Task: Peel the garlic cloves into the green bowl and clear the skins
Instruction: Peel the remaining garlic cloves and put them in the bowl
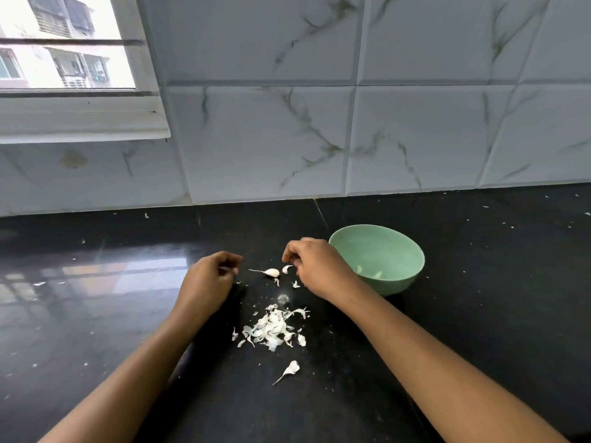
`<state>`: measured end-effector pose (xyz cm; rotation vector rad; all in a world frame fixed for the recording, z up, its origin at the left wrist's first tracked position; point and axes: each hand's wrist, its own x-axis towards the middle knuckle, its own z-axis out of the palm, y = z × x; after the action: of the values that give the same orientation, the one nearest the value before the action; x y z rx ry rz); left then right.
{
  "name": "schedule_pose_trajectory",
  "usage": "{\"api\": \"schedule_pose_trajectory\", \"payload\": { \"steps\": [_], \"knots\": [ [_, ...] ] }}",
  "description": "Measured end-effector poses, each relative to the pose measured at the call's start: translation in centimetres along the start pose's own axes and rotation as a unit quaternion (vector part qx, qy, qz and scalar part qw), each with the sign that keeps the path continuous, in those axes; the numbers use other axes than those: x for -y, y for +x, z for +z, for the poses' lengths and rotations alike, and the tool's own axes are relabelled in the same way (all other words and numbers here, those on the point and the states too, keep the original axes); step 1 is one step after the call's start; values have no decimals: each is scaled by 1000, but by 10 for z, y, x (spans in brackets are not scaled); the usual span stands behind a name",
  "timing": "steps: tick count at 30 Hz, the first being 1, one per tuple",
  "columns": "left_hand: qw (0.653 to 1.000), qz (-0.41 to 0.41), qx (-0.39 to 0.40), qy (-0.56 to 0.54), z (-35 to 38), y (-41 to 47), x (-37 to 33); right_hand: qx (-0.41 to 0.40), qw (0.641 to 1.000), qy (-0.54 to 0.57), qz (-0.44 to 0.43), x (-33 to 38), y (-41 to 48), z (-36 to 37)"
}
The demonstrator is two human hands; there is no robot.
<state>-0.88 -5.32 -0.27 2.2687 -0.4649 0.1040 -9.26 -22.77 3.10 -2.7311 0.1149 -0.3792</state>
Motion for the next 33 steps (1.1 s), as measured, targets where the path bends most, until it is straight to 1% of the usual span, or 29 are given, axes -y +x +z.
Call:
{"api": "schedule_pose_trajectory", "payload": {
  "steps": [2, 4, 7, 10, 12, 14, 16, 19, 21, 23, 25, 28, 30, 33],
  "knots": [
    [999, 6, 11, 38, 0, 0, 8, 5, 1000, -19, -4, 3, 9, 11],
    [998, 13, 25, 53, 2, -1, 11, 16, 999, -29, -1, 3, 16, 19],
    [995, 40, 34, 86, 8, 0, 14, 43, 998, -42, -3, 1, 25, 31],
    [992, 40, 39, 110, 9, 1, 15, 69, 995, -69, -28, 1, 34, 38],
    [991, 38, 47, 120, 9, 1, 17, 65, 996, -61, -21, 3, 40, 39],
    [990, 41, 53, 125, 9, 1, 17, 43, 999, -15, 6, 1, 44, 34],
    [989, 46, 64, 126, 9, 1, 16, 6, 996, 78, 32, -2, 43, 26],
    [990, 57, 68, 111, 9, 0, 13, -34, 968, 242, 55, -5, 32, 15],
    [994, 59, 53, 77, 10, 0, 13, -36, 953, 294, 62, -5, 23, 12],
    [996, 57, 48, 50, 11, -2, 11, -46, 947, 311, 66, -6, 17, 12],
    [997, 53, 49, 34, 12, -1, 12, -63, 952, 293, 68, -9, 16, 13],
    [997, 48, 62, 24, 13, 1, 12, -69, 968, 230, 77, -16, 17, 18],
    [994, 66, 76, 30, 13, 1, 12, -45, 977, 200, 66, -18, 14, 21],
    [988, 93, 95, 83, 15, -1, 10, 36, 987, 152, 25, -17, 9, 23]
  ]
}}
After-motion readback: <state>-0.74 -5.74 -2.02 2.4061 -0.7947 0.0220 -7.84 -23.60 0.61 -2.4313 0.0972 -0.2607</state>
